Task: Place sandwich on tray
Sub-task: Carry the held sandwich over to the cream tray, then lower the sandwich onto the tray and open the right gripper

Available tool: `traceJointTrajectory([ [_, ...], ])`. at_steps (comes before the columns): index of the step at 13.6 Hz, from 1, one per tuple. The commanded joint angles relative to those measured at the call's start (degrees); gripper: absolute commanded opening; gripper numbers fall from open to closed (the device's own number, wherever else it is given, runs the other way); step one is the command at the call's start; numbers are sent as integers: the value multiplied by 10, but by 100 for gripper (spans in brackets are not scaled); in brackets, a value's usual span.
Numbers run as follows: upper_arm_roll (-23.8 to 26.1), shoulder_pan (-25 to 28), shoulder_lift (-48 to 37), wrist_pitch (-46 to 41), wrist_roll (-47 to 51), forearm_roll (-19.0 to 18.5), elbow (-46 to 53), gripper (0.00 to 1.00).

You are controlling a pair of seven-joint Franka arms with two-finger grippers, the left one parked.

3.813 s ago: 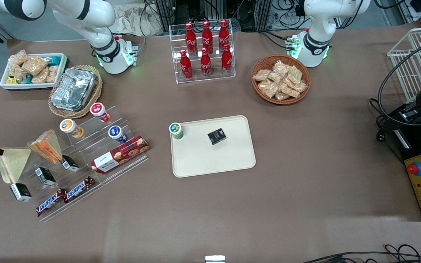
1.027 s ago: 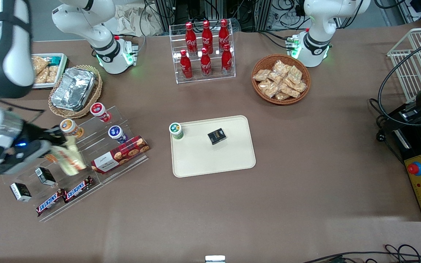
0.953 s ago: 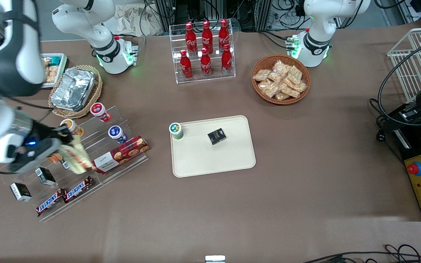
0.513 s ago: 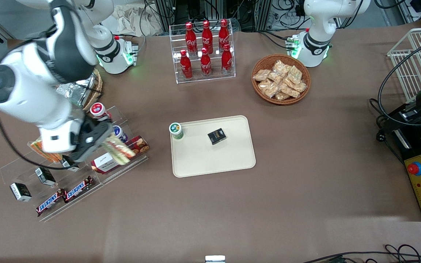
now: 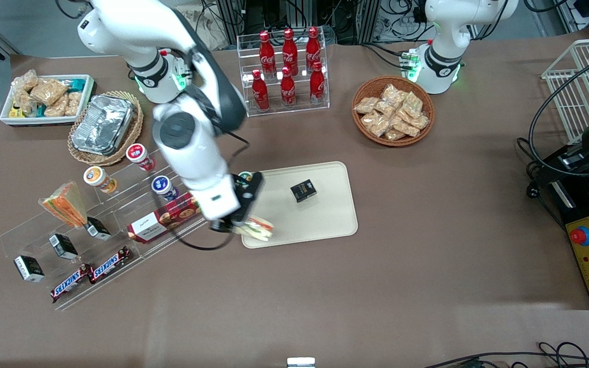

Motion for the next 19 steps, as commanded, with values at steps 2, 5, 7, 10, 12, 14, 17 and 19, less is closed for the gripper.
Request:
traceJointTrajectory([
  [2,5,-5,38,30,-153,9,10,0],
  [5,9,-12,74,57,-221,51,9,0],
  [7,13,-6,111,99,-222,66,10,0],
  [10,30,-3,138,140,-221,84,10,0],
  [12,58,-3,140,160,-213,84,10,0],
  [14,64,-2,140,161,-215,82,10,0],
  [17,65,0,144,161,-209,83,11,0],
  [19,65,2,147,161,-184,83,12,0],
])
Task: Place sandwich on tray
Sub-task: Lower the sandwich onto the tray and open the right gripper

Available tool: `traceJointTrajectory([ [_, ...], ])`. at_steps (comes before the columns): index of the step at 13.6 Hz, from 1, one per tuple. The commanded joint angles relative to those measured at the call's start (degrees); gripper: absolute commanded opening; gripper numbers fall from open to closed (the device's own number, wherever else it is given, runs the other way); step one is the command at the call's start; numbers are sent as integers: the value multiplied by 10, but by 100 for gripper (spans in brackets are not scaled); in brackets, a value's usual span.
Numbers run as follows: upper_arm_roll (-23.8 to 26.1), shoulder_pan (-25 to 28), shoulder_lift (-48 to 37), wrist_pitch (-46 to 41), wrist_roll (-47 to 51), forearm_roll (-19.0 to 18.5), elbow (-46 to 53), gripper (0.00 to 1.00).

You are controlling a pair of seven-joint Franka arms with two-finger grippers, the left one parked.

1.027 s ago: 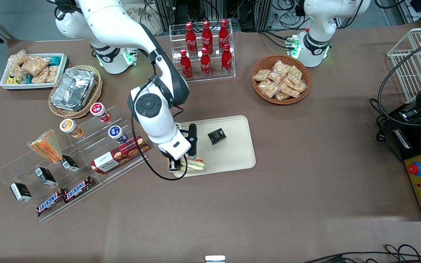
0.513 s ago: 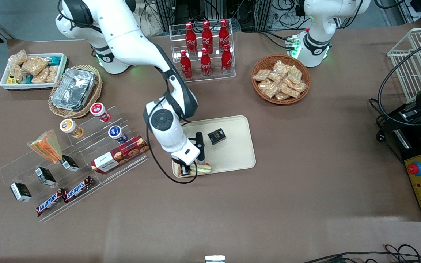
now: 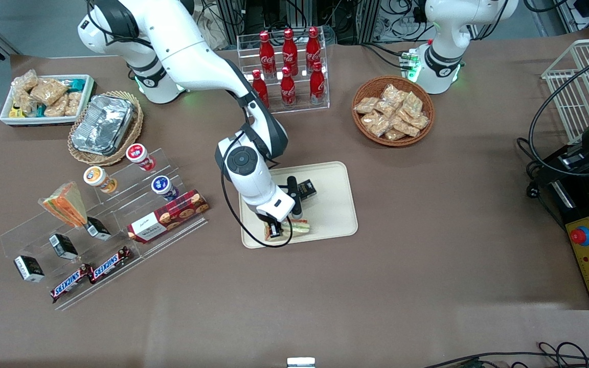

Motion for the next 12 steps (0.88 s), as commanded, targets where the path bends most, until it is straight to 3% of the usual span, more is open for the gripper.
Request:
traceJointTrajectory([
  [1,0,1,10,7,35,16,9,0],
  [3,0,2,21,7,42,17,12,0],
  [4,0,2,28,7,45,17,21,78],
  [5,0,2,37,7,58,18,28,99],
  [12,-1,10,35,7,101,18,30,99],
])
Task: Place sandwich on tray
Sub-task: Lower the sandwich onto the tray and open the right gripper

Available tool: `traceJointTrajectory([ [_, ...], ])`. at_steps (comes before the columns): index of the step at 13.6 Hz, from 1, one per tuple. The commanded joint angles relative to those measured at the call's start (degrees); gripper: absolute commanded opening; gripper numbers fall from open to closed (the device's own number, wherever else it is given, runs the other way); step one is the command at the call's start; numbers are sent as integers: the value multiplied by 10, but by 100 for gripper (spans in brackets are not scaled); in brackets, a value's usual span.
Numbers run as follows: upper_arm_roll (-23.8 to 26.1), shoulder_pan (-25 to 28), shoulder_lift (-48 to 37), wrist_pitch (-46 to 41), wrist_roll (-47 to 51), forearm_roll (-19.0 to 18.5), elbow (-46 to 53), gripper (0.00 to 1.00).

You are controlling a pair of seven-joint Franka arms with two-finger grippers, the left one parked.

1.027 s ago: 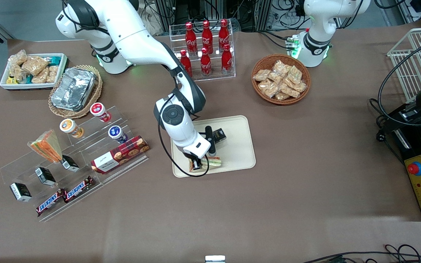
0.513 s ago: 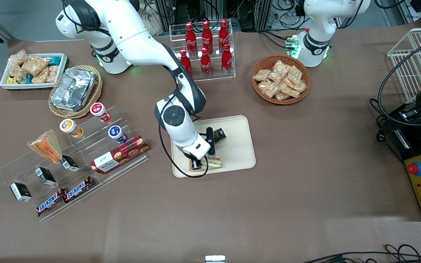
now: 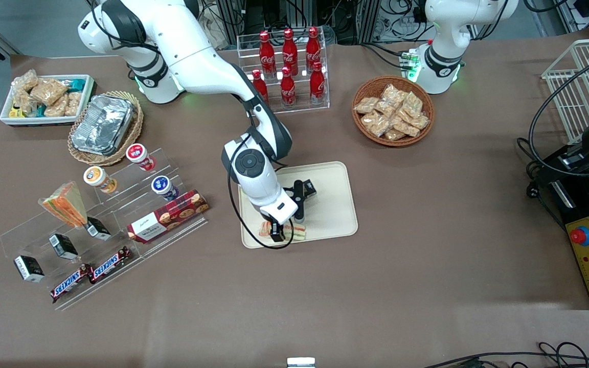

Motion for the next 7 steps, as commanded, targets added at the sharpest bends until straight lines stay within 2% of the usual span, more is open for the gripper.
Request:
traceJointTrajectory([
  [1,-4,4,3,5,22,17,14,99],
  [4,-6,-1,-28,-9,25,16,1,99],
  [7,-15,-7,-90,-112,60,17,-8,99],
])
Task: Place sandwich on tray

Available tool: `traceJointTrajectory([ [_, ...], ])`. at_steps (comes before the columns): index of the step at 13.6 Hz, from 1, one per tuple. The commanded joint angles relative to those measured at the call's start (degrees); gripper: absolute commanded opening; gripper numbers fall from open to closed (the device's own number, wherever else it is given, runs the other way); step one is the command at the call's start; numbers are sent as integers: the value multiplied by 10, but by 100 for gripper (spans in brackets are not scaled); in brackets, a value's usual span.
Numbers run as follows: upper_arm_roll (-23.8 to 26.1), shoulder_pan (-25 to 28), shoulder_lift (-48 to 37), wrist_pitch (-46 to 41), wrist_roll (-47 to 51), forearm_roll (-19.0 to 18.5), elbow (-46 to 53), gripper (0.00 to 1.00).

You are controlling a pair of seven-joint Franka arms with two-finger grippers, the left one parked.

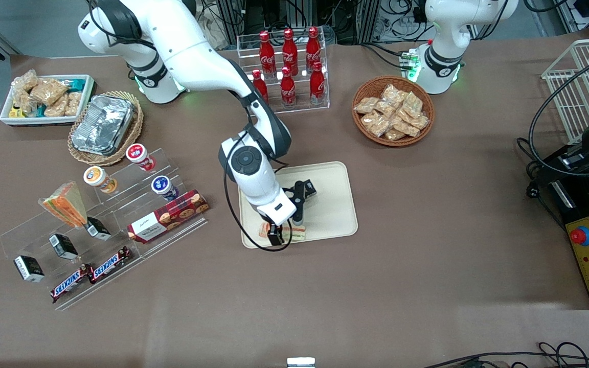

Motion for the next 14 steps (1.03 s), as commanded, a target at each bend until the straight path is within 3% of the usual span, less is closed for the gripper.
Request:
traceJointTrajectory([
  [1,-25,0,-78,-116,41,13,-15,99],
  [4,-103,-12,-143,-254,69,18,-14,99],
  [7,-175,-58,-204,-350,76,12,-8,99],
  [9,-225,-71,-237,-378,86,-14,-6,99],
  [13,-355,-70,-260,-380,120,-12,-4,99],
  [14,-369,-73,-263,-391,150,-6,-4,99],
])
